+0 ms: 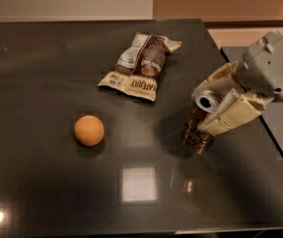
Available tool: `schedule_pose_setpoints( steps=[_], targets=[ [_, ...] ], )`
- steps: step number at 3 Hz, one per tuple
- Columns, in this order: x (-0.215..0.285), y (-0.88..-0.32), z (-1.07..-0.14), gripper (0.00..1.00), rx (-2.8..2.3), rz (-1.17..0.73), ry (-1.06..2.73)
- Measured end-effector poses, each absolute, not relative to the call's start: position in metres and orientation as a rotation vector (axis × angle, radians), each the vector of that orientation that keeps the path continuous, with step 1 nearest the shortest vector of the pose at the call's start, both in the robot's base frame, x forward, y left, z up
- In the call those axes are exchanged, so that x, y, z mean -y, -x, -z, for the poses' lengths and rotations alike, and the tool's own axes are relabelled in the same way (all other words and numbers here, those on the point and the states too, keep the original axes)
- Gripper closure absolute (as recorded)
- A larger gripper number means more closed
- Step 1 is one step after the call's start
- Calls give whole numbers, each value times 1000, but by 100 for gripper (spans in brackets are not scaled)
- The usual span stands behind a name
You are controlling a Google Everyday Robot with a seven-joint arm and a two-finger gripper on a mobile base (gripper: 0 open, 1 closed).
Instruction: Move orange can near brown chip bag
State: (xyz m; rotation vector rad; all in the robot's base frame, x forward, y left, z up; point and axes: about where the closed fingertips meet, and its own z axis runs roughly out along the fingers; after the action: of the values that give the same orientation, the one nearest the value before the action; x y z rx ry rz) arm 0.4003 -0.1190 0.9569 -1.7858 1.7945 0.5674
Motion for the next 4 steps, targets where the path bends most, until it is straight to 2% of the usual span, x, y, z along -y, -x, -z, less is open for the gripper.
schedule_pose_setpoints(
  steps=[2,4],
  targets=[
    [104,-501,-982,100,-1833,-513,1676],
    [117,-587,-959,100,-1920,-516,1565]
  ],
)
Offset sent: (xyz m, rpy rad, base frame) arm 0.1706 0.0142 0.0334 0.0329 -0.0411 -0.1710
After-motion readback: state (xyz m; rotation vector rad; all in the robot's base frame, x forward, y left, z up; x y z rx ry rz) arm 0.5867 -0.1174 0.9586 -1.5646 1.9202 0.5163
